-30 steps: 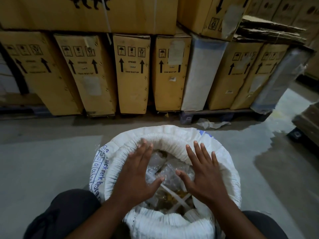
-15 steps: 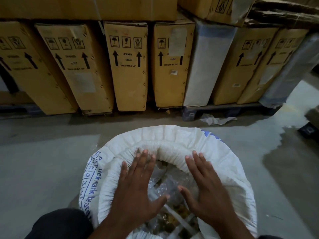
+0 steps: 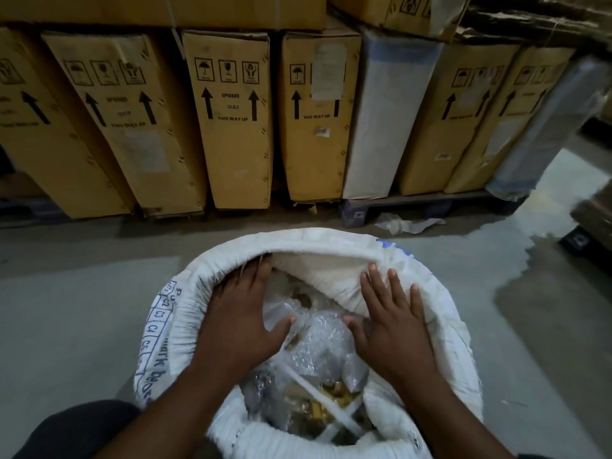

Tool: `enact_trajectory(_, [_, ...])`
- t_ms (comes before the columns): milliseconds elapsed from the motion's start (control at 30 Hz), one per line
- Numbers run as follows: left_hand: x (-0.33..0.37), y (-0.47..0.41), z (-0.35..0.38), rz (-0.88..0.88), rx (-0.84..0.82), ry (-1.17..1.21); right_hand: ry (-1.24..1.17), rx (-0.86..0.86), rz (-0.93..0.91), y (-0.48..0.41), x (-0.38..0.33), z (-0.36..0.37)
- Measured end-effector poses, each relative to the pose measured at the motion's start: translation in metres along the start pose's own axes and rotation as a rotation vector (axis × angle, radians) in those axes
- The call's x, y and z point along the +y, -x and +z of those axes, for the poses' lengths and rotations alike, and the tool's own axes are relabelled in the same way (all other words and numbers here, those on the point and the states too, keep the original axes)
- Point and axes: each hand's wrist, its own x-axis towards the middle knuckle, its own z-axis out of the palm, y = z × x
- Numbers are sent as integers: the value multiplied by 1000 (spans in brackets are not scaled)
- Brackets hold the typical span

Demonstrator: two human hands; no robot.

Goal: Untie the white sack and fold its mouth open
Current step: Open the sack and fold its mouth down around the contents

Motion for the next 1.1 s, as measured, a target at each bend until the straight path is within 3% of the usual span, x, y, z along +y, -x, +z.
enact_trajectory(133, [1,16,12,94,-116,-10,-86,-79,-35,1,-15,-12])
enact_trajectory(367, [4,44,-14,83,-259,-173,-64,-396,-44,53,-21,-47])
enact_trajectory(433, [3,63,-20,117,-248,-206,-36,-420,-35,82,-15,-45])
enact_trajectory(667, [-6,123,-12,51,-440,-220,44,-454,-21,125,-16,-56])
enact_trajectory(833, [3,128,-18,69,-368,-298,81,-500,-28,151,-27,-53])
enact_trajectory(900, [10,121,-29,115,-304,-302,55,-419,-24,143,-31,-60])
enact_trajectory(1000, [10,110,-38,31,-193,-263,-6,-260,30,123,-34,-68])
enact_trajectory(1100, [0,109,-37,-51,-161,-244,55,-260,55,111,-32,-65])
